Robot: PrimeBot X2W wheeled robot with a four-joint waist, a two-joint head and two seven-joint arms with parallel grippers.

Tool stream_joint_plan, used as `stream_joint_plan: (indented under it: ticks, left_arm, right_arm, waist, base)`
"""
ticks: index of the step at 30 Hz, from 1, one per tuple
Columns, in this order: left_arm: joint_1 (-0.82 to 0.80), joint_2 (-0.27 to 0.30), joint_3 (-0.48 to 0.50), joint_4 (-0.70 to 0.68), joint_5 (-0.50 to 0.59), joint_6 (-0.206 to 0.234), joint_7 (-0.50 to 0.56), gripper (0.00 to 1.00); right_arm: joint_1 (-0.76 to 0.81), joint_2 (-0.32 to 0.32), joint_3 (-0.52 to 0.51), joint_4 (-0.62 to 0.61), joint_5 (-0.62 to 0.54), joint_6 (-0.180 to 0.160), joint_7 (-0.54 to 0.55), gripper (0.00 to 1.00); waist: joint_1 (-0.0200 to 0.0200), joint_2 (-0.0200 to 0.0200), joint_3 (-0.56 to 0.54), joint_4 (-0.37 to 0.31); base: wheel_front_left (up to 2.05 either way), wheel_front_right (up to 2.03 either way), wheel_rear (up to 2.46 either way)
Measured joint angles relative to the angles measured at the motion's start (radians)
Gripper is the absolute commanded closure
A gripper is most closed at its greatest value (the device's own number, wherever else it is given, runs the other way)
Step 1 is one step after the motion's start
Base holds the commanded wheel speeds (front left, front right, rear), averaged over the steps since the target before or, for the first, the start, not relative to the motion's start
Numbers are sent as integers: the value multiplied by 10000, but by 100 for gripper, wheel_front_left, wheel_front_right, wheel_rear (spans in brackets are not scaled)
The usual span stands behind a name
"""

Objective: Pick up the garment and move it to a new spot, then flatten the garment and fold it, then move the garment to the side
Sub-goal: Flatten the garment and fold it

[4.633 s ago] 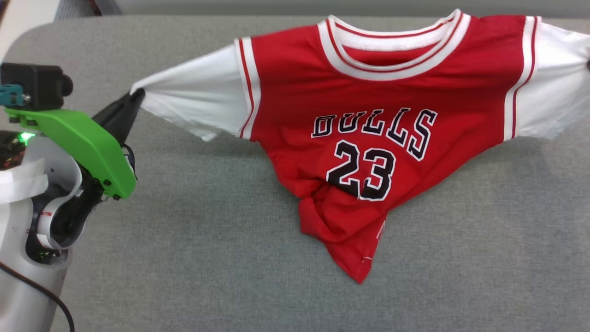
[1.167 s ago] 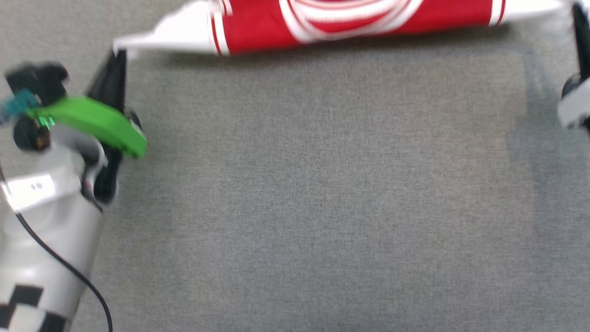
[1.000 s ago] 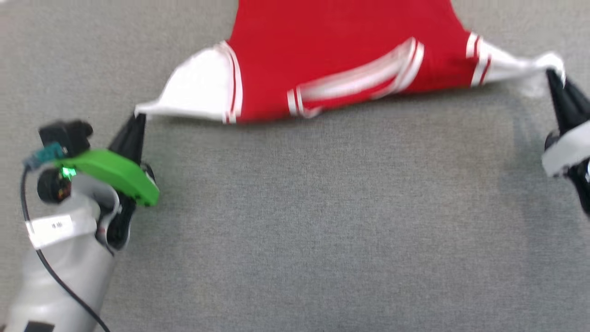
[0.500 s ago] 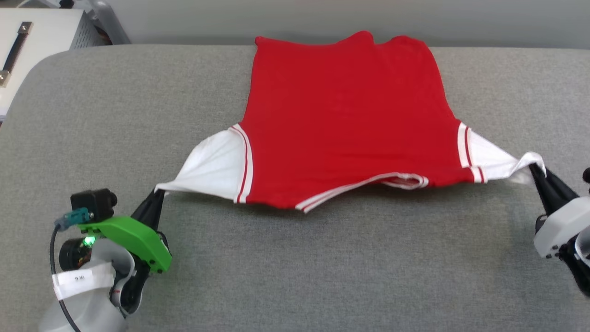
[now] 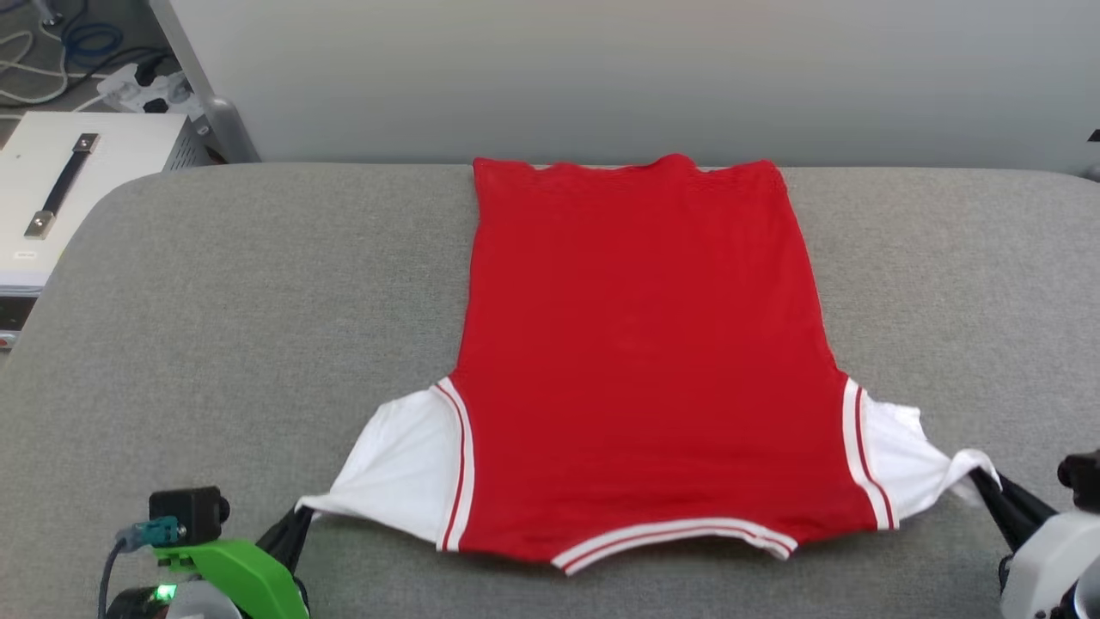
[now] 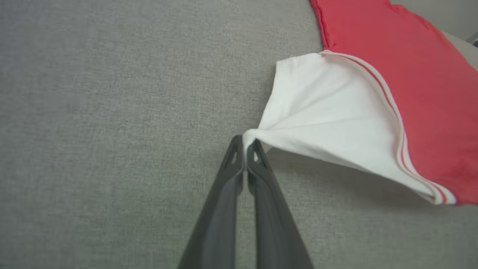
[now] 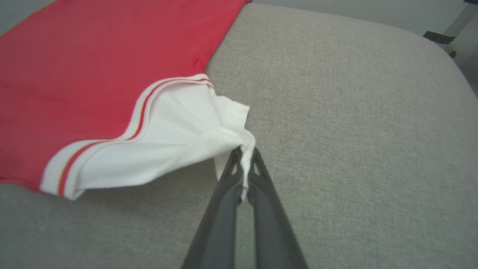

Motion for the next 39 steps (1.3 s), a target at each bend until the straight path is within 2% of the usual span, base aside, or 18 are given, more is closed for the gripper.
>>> stream_joint_plan:
  ticks: [6,13,14,15,18,23,27,33,39]
  left_arm:
    - [1116,696,-150,-1499,-219,447,993,100]
    - [1358,828,-257,-2788,-303,878,1547,100]
    - [1358,836,-282,-2932,-303,895,1653,100]
    - [1355,849,-303,-3070,-303,930,1764,100]
    - [1344,988,-422,-3488,-295,1099,2199,100]
    - [1326,1273,-639,-4431,-274,1478,3122,100]
    - [1264,1503,-777,-5358,-274,1868,3850,100]
    - [960,1764,-938,-6642,-173,2299,4667,100]
    - [484,1783,-1097,-7484,59,2464,5010,100]
  right_arm:
    - [1409,-313,-431,-1354,242,0,1172,100]
    - [2037,-370,-1127,-2232,276,-2,2086,100]
    - [2059,-364,-1197,-2330,276,-2,2240,3]
    - [2064,-353,-1271,-2441,314,-2,2420,0]
    - [2066,-290,-1465,-2863,888,-6,3198,0]
    - [1971,-834,-1919,-3858,1302,-46,4673,0]
    - [1330,-978,-2571,-4602,1653,-67,6048,0]
    - [-669,-802,-3359,-5137,1904,-69,8450,0]
    - [-3135,-163,-3843,-4617,1555,-69,10962,0]
  waist:
    - [0,0,-133,-7]
    - [0,0,26,11]
    - [0,0,71,11]
    - [0,0,119,11]
    - [0,0,283,12]
    - [0,0,638,43]
    - [0,0,1036,115]
    - [1,0,1869,350]
    - [1,-1,2795,754]
  base:
    - [0,0,0]
    - [0,0,0]
    - [0,0,0]
    - [0,0,0]
    - [0,0,0]
    - [0,0,0]
    - [0,0,0]
    - [0,0,0]
    - [0,0,0]
